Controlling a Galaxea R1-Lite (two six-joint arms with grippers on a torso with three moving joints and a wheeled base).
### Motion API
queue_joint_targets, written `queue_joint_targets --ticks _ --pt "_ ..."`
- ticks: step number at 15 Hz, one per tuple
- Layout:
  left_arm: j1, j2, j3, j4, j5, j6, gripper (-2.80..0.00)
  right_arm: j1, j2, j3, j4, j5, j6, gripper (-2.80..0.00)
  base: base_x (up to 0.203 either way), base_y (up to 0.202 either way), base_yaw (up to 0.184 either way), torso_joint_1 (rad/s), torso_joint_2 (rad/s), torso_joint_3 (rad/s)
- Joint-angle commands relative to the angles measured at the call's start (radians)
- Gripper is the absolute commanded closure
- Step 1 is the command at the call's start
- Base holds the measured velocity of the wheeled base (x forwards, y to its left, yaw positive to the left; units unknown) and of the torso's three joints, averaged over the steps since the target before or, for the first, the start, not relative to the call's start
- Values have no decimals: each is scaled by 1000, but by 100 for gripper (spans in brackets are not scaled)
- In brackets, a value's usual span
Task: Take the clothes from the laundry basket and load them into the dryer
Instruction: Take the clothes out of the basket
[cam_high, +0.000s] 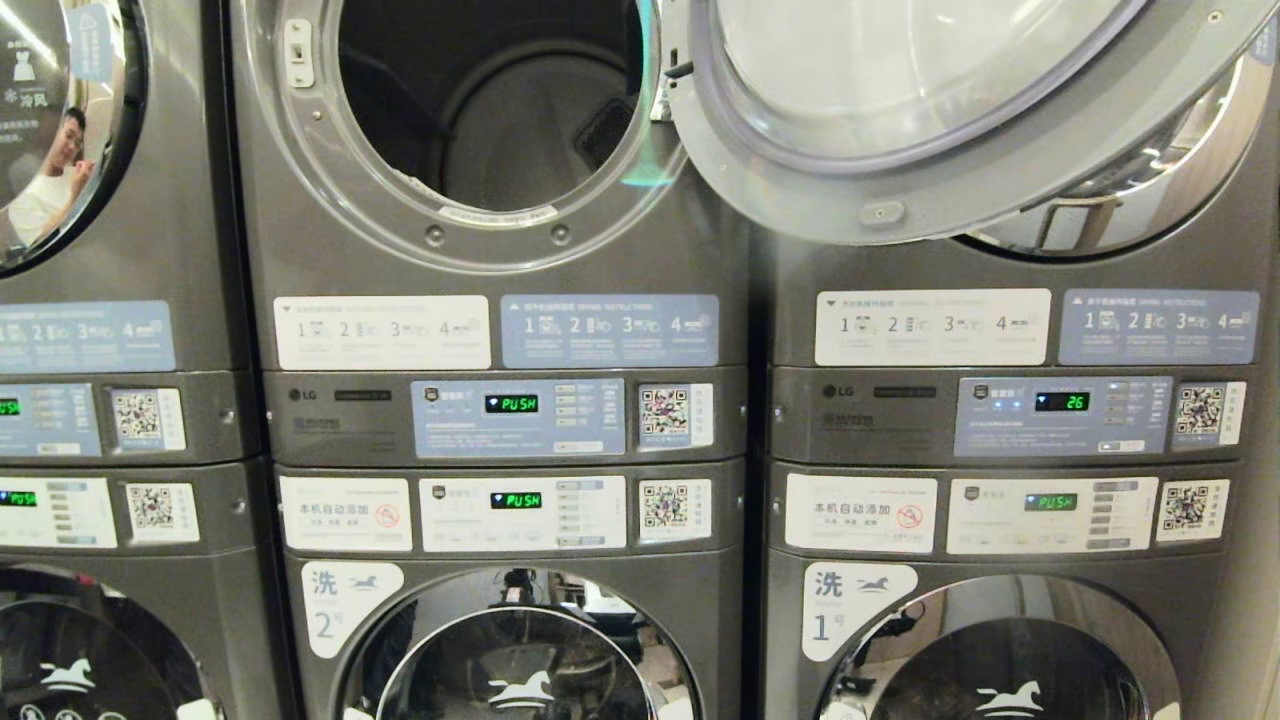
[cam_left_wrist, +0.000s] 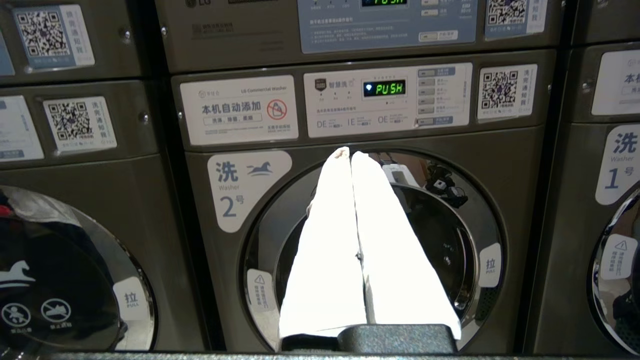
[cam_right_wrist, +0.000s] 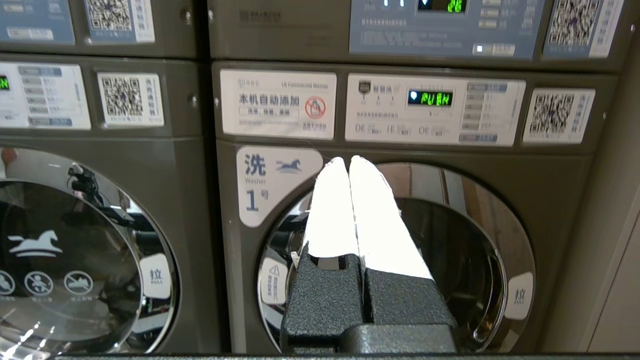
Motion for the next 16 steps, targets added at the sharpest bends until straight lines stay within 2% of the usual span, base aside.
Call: queue_joint_targets --ticks 1,5,16 --pt "0 0 0 0 0 1 0 -1 -2 0 0 0 1 0 0 0 0 -209 536 322" --pt "0 0 0 0 0 1 0 0 -2 0 0 2 -3 0 0 0 0 -144 445 248" --pt "-1 0 0 -1 -3 2 0 -1 -2 2 -2 3 3 0 0 0 0 -11 24 22"
